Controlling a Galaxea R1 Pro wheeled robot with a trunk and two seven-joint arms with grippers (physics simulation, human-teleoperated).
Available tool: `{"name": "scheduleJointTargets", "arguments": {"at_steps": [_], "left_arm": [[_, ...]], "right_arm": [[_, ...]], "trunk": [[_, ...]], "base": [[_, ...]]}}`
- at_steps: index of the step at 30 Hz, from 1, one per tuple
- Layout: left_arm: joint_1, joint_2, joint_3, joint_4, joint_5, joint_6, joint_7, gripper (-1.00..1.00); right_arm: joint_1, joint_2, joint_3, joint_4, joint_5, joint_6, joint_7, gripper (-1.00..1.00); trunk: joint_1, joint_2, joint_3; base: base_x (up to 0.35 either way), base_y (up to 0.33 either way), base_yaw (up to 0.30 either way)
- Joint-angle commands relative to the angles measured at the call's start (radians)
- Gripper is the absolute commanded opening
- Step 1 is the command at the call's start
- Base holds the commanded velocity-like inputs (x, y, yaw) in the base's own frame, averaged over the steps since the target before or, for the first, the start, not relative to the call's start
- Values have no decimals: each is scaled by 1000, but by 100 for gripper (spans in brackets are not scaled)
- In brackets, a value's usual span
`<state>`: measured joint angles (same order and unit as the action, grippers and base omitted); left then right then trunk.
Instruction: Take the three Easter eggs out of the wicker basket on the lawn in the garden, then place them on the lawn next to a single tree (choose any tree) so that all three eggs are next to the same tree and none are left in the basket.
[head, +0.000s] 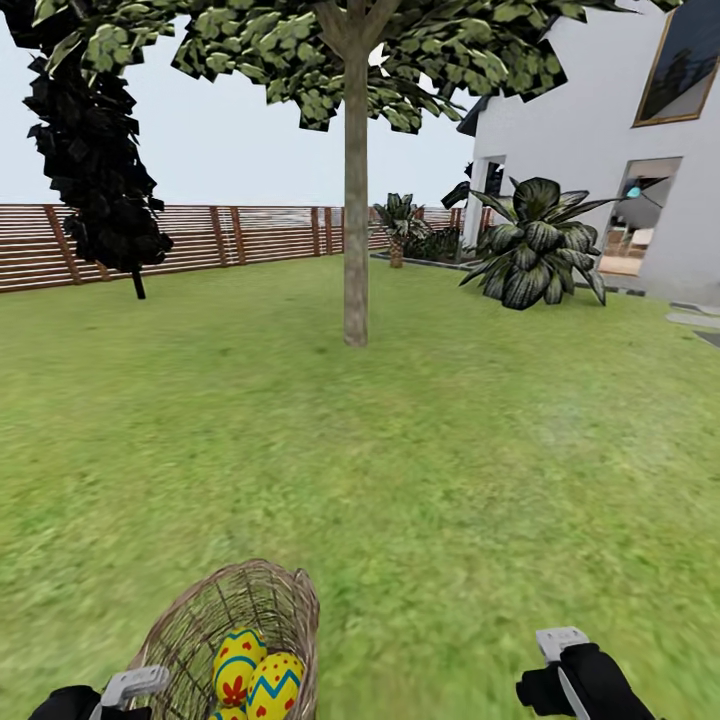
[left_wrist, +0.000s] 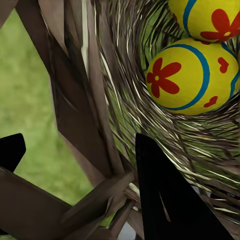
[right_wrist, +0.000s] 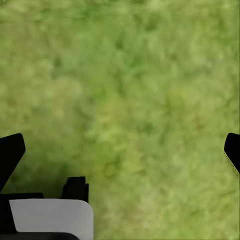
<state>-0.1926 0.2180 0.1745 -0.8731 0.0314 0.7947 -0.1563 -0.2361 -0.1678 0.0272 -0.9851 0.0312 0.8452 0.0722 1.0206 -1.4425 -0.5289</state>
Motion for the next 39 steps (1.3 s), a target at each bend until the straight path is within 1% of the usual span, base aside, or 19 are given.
{"name": "scheduleJointTargets", "arguments": {"at_steps": [1, 39], "left_arm": [[-1, 0, 2, -1, 9, 6, -5, -100], [-1, 0, 3, -1, 12, 6, -6, -100]], "right_arm": [[-1, -1, 2, -1, 4, 5, 5, 100], [-1, 1, 8, 3, 6, 3, 4, 100]], "trunk": [[1, -1, -1], [1, -1, -1]], "base": [[339, 0, 0], [339, 0, 0]]}}
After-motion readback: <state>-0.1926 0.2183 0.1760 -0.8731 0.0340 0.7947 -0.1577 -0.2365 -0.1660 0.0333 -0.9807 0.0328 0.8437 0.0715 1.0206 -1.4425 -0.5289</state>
